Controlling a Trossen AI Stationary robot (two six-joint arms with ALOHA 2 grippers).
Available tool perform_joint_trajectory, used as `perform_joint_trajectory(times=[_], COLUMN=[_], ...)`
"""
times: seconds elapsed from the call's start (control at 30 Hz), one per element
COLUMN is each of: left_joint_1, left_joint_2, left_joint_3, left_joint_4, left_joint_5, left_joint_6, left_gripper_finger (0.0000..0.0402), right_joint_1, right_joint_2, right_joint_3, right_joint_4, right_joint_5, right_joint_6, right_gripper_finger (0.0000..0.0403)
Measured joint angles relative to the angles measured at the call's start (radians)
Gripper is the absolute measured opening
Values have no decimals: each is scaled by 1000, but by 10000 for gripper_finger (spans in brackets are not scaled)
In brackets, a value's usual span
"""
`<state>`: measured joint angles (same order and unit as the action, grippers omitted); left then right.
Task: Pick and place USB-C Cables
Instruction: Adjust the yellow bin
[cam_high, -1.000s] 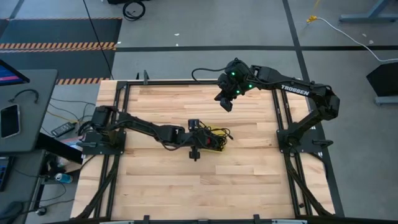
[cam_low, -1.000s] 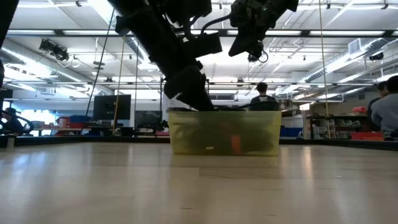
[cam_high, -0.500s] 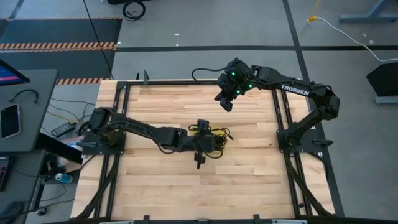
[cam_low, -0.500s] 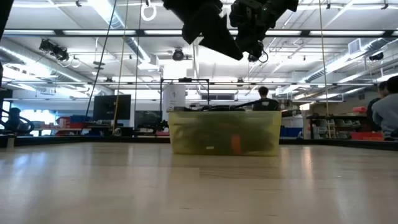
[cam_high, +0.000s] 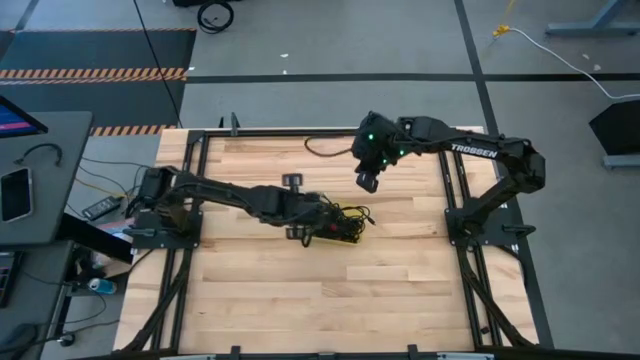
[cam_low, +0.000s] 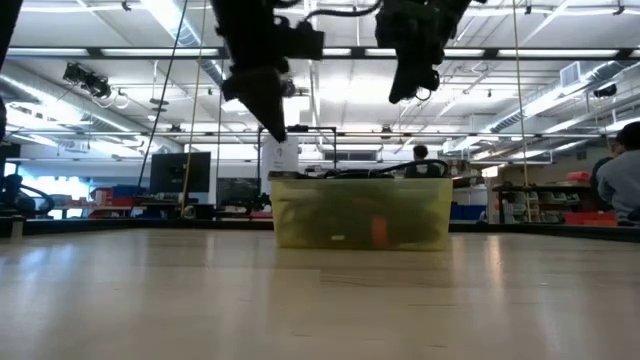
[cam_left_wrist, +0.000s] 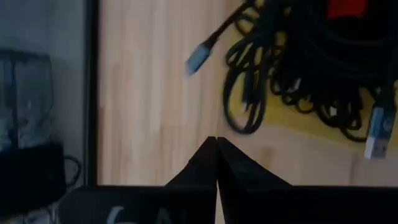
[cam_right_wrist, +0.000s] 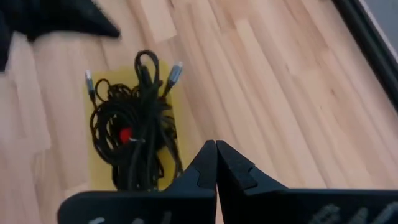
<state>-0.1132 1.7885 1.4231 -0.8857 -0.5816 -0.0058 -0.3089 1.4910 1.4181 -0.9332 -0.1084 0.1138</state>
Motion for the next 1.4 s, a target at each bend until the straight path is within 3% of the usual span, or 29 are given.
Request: perform_joint_trajectory(times=[0.1,0.3,0.53,0.97,1.23,1.4], left_joint_1=[-16,-38,-63,-71,-67,-67], left_joint_2=[-49,-182,-329,-392,-388,-388], left_joint_3=[0,1,1,1,1,1], left_joint_4=[-101,-387,-551,-558,-557,-556], left_joint_5=[-23,-114,-173,-225,-228,-228], left_joint_6=[-87,-375,-612,-630,-630,-629], left_gripper_finger=[2,1,2,3,4,4], right_joint_1=[72,202,225,298,359,346], right_joint_2=[0,0,1,0,-1,-14], right_joint_3=[-28,-191,-421,-720,-736,-670], right_joint_4=[36,290,577,916,923,916], right_joint_5=[7,24,114,98,101,93], right_joint_6=[39,156,305,560,562,477], right_gripper_finger=[1,1,0,0,0,0])
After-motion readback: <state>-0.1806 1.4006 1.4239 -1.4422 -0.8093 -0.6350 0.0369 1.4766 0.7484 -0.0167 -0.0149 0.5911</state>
